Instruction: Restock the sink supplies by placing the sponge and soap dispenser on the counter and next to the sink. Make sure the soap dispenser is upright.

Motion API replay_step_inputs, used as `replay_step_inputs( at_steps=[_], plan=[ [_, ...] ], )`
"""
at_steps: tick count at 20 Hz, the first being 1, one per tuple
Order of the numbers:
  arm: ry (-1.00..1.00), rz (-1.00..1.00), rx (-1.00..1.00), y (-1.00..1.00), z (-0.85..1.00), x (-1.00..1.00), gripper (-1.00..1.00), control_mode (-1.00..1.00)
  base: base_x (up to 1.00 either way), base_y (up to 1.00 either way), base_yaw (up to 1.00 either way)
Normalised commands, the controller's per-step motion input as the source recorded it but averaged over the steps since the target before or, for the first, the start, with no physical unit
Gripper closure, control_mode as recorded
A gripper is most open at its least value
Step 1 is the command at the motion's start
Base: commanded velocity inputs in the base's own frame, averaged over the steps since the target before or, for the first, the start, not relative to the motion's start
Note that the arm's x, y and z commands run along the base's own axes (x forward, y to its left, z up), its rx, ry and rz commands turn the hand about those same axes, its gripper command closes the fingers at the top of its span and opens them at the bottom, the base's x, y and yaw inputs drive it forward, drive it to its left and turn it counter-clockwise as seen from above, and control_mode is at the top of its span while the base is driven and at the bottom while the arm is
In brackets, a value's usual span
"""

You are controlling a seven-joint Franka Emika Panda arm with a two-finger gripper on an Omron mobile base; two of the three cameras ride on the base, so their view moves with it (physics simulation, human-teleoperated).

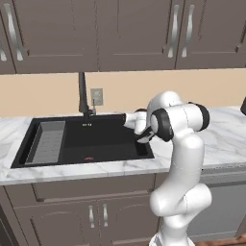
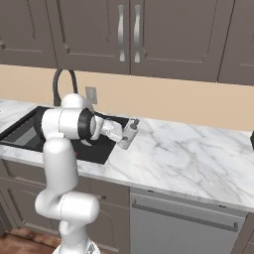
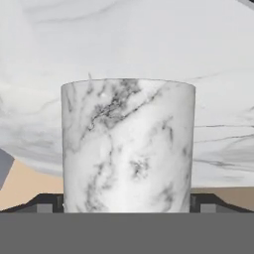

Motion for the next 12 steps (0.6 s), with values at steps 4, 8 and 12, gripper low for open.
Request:
replay_step_inputs(
  at_steps=[4,8,12],
  plan=[
    [0.00,0.00,-0.03,0.00,-0.05,0.31,1.00,-1.00,0.00,0.00,0.00],
    [0.00,-0.06,-0.03,0.04,-0.10,0.32,1.00,-1.00,0.00,0.00,0.00],
    [0.00,-0.14,-0.04,0.00,-0.15,0.40,1.00,-1.00,0.00,0.00,0.00]
  ],
)
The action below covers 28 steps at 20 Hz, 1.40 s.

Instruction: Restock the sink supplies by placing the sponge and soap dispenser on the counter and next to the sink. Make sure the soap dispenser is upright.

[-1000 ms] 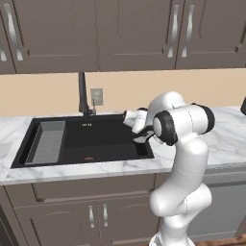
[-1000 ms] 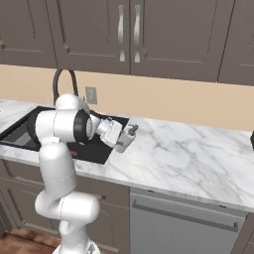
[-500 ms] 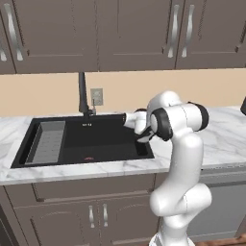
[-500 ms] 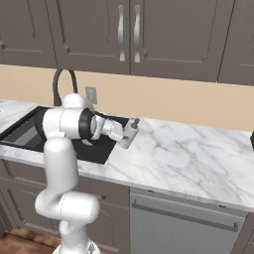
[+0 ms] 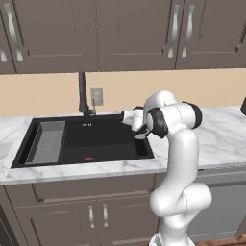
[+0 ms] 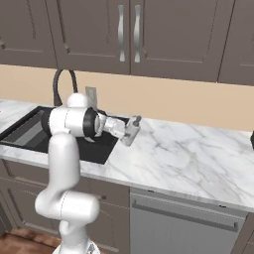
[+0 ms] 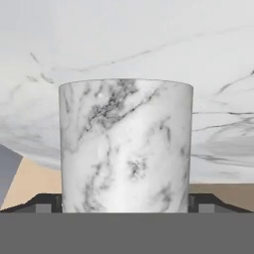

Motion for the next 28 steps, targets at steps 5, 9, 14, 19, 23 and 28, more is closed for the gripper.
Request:
replay_step_inputs(
  at_steps=[5,9,14,19,23,28],
  plan=[
    [0.02,-0.17,-0.05,0.00,-0.14,0.52,1.00,-1.00,0.00,0.00,0.00],
    [0.12,-0.10,-0.07,-0.06,-0.34,0.36,1.00,-1.00,0.00,0.00,0.00],
    [0.03,0.00,-0.09,-0.01,-0.29,0.01,1.00,-1.00,0.00,0.00,0.00],
    [0.00,-0.05,-0.15,0.00,-0.34,0.15,1.00,-1.00,0.00,0.00,0.00],
    [0.00,-0.04,-0.16,0.00,-0.38,0.12,1.00,-1.00,0.00,0.00,0.00],
    [-0.13,-0.01,-0.07,0.00,-0.38,-0.20,1.00,-1.00,0.00,0.00,0.00]
  ],
)
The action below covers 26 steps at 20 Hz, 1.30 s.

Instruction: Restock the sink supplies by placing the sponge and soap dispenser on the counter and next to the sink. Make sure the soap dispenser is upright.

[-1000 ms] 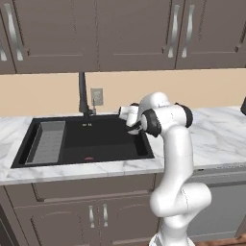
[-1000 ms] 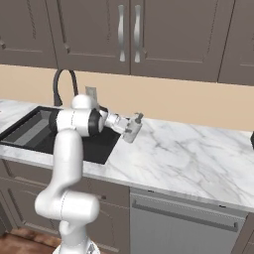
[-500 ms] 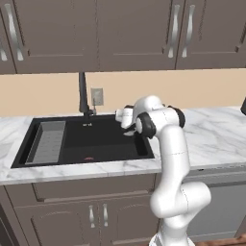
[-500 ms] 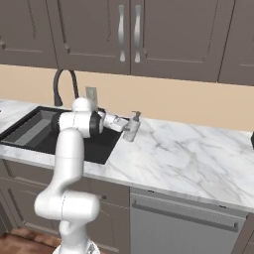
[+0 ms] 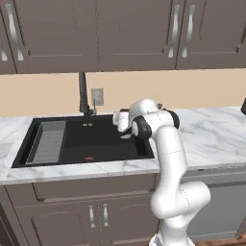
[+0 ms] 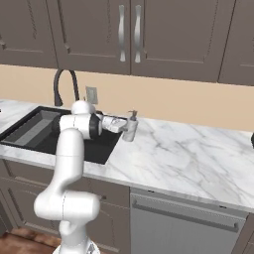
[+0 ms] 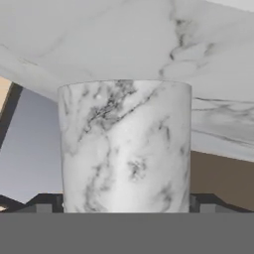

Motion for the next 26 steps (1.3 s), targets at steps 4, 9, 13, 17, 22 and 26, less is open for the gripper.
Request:
replay_step_inputs(
  at_steps=[4,9,13,17,22,26],
  plan=[
    [-0.26,-0.02,-0.05,0.00,-0.34,-0.46,1.00,-1.00,0.00,0.00,0.00],
    [-0.22,-0.05,-0.03,0.08,-0.24,-0.31,1.00,-1.00,0.00,0.00,0.00],
    [-0.04,-0.04,-0.01,0.06,-0.30,-0.02,1.00,-1.00,0.00,0.00,0.00],
    [-0.05,-0.03,-0.02,0.13,-0.42,0.00,1.00,-1.00,0.00,0.00,0.00],
    [-0.07,-0.03,-0.04,0.24,-0.47,-0.06,1.00,-1.00,0.00,0.00,0.00],
    [-0.12,-0.02,-0.02,0.36,-0.33,-0.16,-1.00,-1.00,0.00,0.00,0.00]
  ],
)
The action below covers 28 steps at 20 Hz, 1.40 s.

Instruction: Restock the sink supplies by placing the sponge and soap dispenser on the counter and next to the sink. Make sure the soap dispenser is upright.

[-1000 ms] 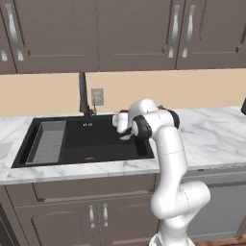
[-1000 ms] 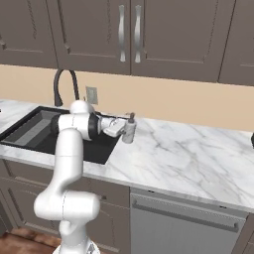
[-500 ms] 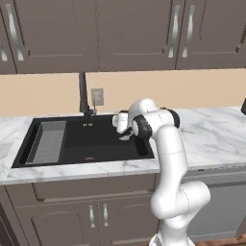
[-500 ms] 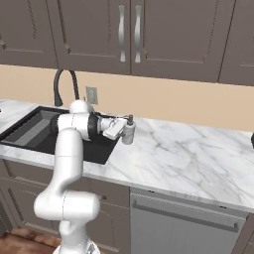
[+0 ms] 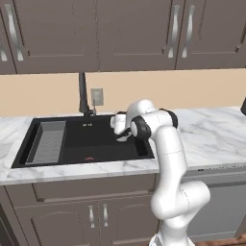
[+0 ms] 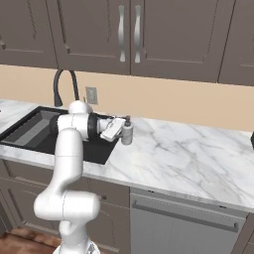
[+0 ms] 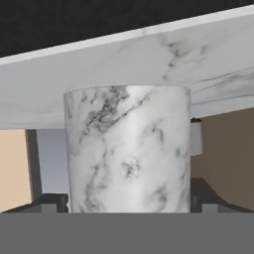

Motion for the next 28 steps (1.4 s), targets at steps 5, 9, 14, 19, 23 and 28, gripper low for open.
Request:
replay_step_inputs(
  at_steps=[5,9,14,19,23,28],
  plan=[
    [-0.10,-0.02,0.00,0.22,-0.10,-0.04,-1.00,-1.00,0.00,0.00,0.00],
    [-0.09,-0.03,0.00,0.15,0.00,0.00,-1.00,-1.00,0.00,0.00,0.00],
    [-0.09,-0.02,0.00,0.07,0.00,0.00,-1.00,-1.00,0.00,0.00,0.00],
    [-0.09,-0.01,0.00,0.05,0.00,0.00,-1.00,-1.00,0.00,0.00,0.00],
    [-0.11,-0.01,0.00,0.15,0.00,0.00,-1.00,-1.00,0.00,0.00,0.00],
    [-0.14,0.00,0.00,0.26,0.00,0.00,-1.00,-1.00,0.00,0.00,0.00]
  ],
)
